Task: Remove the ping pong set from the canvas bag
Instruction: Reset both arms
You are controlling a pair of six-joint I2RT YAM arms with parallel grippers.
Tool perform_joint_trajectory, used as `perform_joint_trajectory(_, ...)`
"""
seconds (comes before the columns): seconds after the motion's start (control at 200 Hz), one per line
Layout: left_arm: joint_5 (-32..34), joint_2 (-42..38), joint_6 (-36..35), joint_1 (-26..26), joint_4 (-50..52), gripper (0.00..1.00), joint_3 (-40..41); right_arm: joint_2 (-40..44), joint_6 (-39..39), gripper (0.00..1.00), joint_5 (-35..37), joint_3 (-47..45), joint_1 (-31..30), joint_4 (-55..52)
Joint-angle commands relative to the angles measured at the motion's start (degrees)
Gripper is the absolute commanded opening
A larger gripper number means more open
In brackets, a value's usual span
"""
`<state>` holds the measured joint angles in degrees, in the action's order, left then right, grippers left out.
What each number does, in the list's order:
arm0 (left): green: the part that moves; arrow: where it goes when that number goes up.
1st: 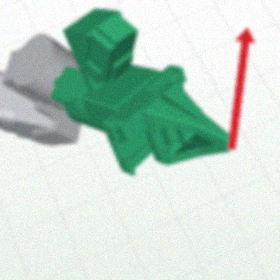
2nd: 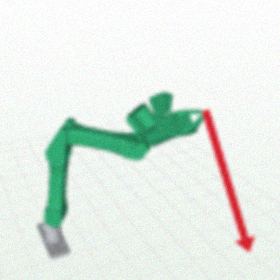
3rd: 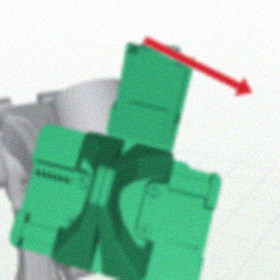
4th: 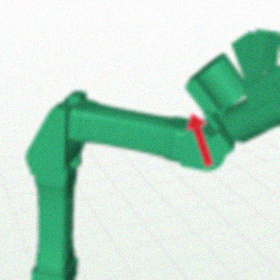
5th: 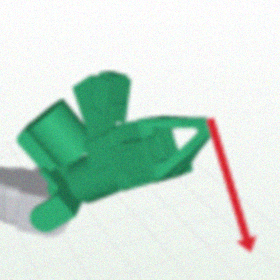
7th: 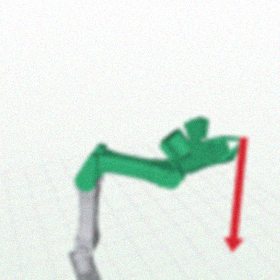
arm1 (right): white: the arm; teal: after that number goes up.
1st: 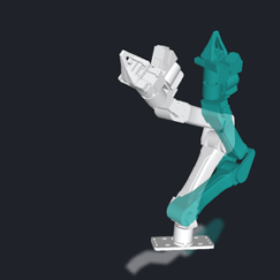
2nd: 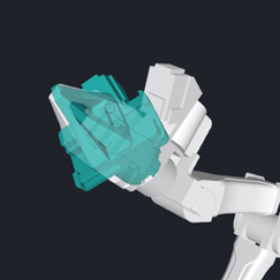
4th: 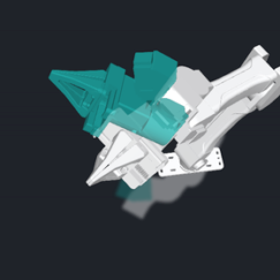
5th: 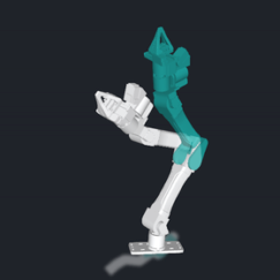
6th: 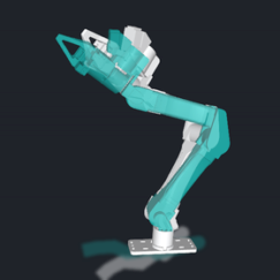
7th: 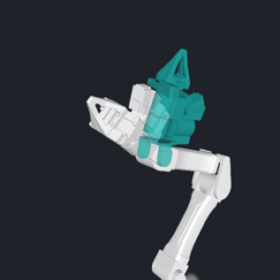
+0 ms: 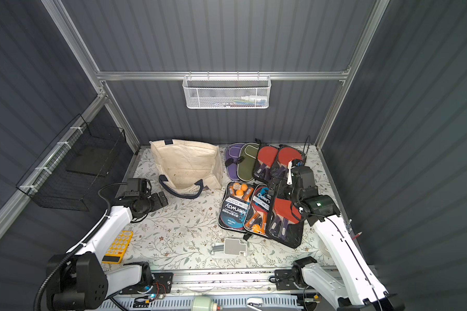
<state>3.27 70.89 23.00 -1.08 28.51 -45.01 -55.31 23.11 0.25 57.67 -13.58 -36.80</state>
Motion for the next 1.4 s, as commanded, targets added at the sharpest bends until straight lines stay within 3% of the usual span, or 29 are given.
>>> perform_joint_trajectory(0.0,1.81,2.48,0.46,-0.15,-5.40,1.00,0.06,0.22,0.39,0.99,-2.39,-3.06,2.39,4.99)
perform_joint_trajectory(0.285,6.40,8.23,0.04,-0.32,-11.96,1.00,-0.28,-2.03,0.16,0.99,-3.47,-9.96,9.78,14.21)
perform_joint_trajectory(0.475,8.30,10.64,-1.92,-0.41,-15.68,1.00,-0.69,-2.70,-0.14,0.99,-0.55,-11.95,13.41,17.80)
perform_joint_trajectory(0.886,9.87,15.27,-7.97,-0.32,-27.22,1.00,-1.55,-5.27,-1.02,0.99,9.94,-20.00,16.72,31.90)
perform_joint_trajectory(1.396,10.96,24.64,-12.75,0.47,-43.02,1.00,0.63,-12.48,-4.96,0.99,11.93,-26.53,19.68,50.47)
